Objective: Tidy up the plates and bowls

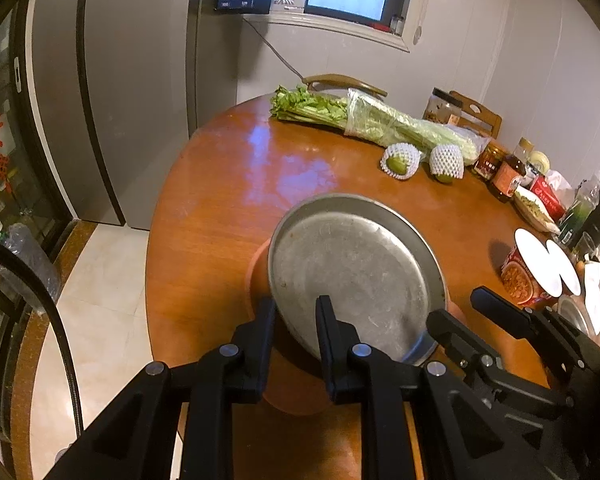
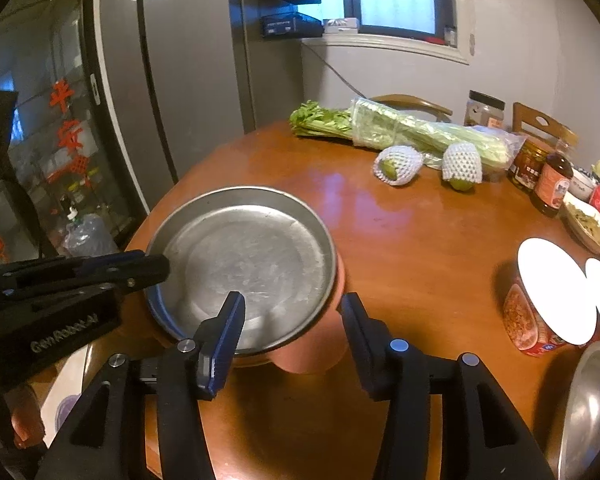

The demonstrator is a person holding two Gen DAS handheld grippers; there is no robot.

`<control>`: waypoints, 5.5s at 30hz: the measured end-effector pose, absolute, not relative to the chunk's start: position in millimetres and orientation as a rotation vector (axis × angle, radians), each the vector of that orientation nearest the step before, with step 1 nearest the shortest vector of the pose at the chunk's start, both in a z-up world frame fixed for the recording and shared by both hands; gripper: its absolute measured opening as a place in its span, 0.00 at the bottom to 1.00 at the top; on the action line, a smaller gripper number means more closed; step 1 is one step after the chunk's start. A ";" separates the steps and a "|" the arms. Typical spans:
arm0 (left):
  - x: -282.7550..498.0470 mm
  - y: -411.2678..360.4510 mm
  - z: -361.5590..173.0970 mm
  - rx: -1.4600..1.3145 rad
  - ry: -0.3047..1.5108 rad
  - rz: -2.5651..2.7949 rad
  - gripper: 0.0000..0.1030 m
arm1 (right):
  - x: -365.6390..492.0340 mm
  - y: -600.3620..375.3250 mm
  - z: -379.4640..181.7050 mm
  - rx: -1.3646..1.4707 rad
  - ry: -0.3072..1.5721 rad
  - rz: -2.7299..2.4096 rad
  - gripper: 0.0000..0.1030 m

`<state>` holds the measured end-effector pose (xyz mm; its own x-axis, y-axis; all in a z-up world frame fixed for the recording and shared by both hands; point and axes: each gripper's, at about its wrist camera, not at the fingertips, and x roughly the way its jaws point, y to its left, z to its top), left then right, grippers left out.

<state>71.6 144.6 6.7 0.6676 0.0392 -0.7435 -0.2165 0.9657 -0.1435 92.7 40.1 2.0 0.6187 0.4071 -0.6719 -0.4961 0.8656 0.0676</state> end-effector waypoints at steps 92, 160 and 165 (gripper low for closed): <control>142.4 90.7 -25.2 -0.254 0.914 -0.002 0.48 | 116.1 -39.5 -13.6 -0.024 0.727 0.343 0.60; 67.9 -28.4 68.6 -0.159 0.739 -0.125 0.50 | 15.0 -212.1 86.8 0.045 0.487 0.093 0.67; 71.7 -48.7 60.6 -0.151 0.768 -0.162 0.50 | 14.7 -238.3 80.5 0.069 0.507 0.064 0.67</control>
<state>71.7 -48.7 60.6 0.7081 -0.2000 -0.6772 0.0902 0.9768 -0.1942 14.7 -238.3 80.5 0.8722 0.0780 -0.4829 -0.0440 0.9957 0.0814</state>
